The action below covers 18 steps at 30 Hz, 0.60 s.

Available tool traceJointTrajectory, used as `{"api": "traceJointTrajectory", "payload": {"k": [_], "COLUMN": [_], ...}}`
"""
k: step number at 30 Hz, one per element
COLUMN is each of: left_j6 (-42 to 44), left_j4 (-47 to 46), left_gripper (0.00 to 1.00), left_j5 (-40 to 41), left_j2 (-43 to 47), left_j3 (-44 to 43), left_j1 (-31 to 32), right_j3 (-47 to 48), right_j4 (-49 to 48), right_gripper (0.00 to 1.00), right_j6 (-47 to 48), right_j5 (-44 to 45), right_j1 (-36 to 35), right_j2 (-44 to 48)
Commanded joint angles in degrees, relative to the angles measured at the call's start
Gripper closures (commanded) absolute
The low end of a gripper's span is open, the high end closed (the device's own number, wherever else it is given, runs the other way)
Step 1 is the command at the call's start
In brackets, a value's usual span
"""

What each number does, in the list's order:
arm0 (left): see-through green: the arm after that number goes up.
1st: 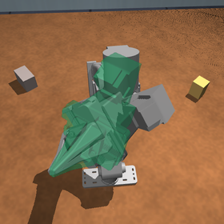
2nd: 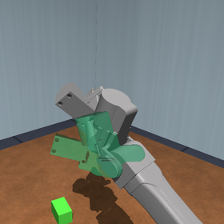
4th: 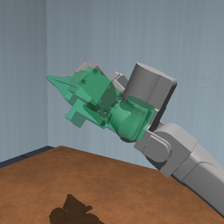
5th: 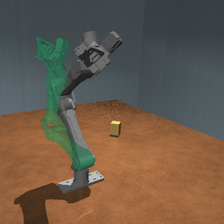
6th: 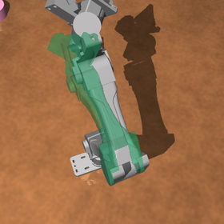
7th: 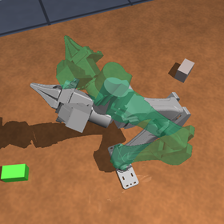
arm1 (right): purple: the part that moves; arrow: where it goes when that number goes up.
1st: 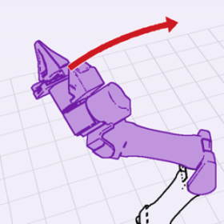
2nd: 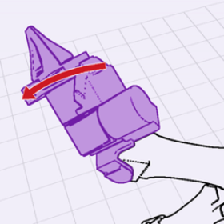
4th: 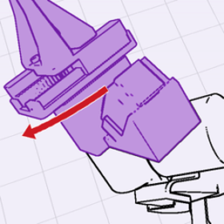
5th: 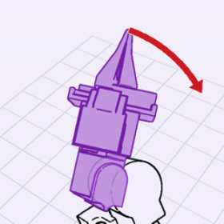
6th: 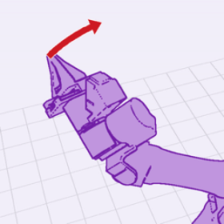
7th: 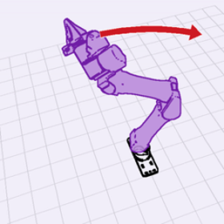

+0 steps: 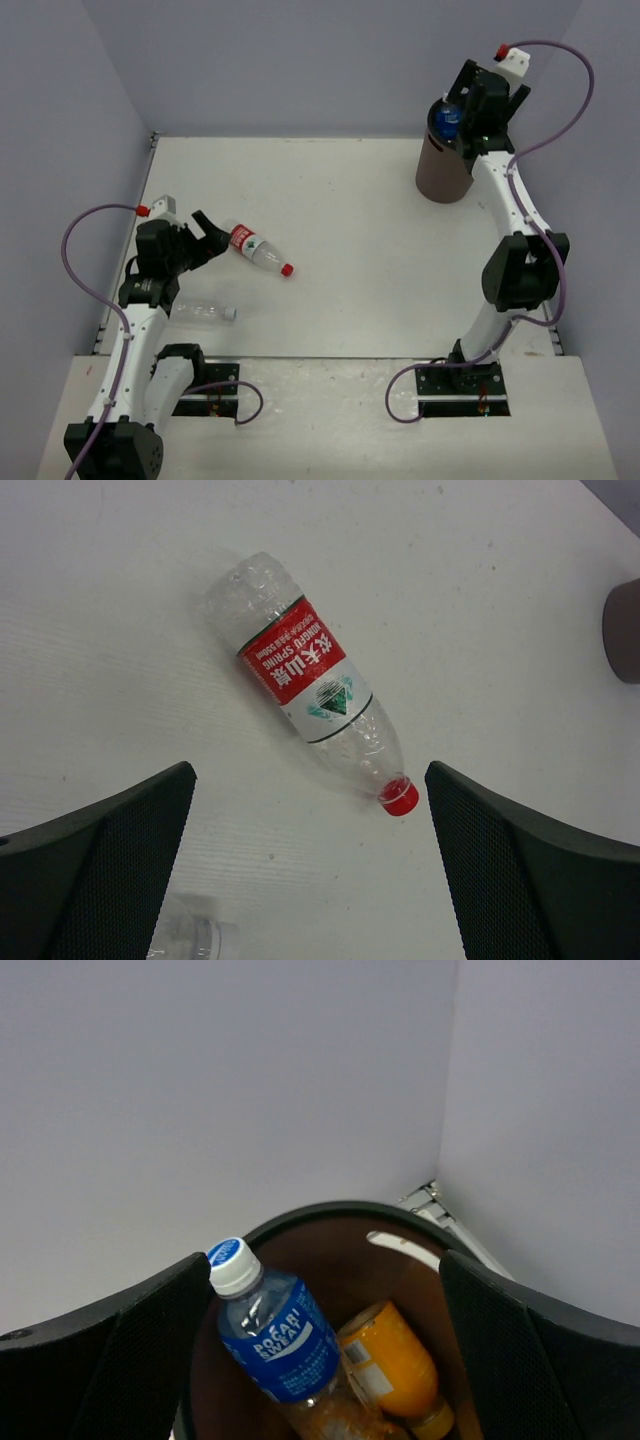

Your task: Put the plastic bottles in the bin

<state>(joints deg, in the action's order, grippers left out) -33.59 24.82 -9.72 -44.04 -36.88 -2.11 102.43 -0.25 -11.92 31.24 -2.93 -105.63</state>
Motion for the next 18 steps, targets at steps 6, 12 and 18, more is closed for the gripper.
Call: {"api": "traceJointTrajectory", "payload": {"k": [6, 12, 18], "left_j6": [-4.96, -8.33, -10.20], "left_j4": [-5.43, -8.28, -9.32], "left_gripper": [0.00, 0.00, 0.00], "left_j5": [2.68, 8.79, 14.03], "left_j2": [-5.81, -14.05, -23.00], "left_j3": [0.43, -3.12, -5.67], "left_j1": [3.06, 10.37, 12.69], "right_j3": [-25.34, -40.63, -61.83], "right_j4": [-4.45, -1.23, -2.47], "right_gripper": [0.01, 0.01, 0.01], "right_j6": [1.20, -10.98, -20.41], "right_j5": [-12.13, -12.21, -10.63], "right_j1": [-8.58, -16.83, -26.89], "right_j2": [27.57, 41.58, 56.51]}}
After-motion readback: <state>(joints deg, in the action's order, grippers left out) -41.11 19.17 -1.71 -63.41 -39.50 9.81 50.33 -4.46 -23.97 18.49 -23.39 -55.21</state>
